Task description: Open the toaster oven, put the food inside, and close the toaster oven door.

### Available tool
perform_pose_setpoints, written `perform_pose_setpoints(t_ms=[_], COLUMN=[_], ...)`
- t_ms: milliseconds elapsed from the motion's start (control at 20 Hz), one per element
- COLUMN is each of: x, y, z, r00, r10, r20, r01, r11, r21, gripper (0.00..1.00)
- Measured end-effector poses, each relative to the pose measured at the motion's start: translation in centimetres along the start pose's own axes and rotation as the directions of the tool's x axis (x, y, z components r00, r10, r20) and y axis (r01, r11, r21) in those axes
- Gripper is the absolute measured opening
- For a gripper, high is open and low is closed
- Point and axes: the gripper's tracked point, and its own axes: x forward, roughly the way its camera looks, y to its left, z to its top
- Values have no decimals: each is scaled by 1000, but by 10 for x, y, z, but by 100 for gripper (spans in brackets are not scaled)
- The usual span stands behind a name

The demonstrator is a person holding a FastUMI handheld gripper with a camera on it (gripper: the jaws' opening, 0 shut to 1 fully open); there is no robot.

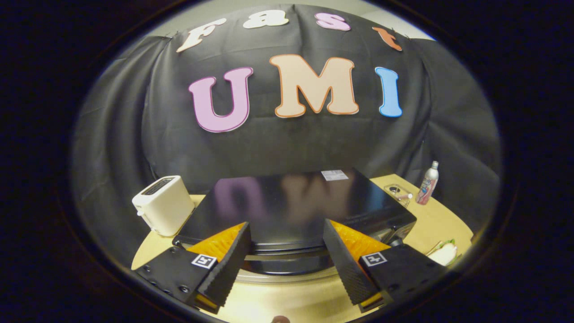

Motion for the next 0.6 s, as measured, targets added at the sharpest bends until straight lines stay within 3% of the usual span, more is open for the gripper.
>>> perform_pose_setpoints(t_ms=[600], x=[-46], y=[-4], z=[-24], r00=[1000], r10=[24], r20=[-14], r01=[-24], r11=[1000], r21=[-2], gripper=[100])
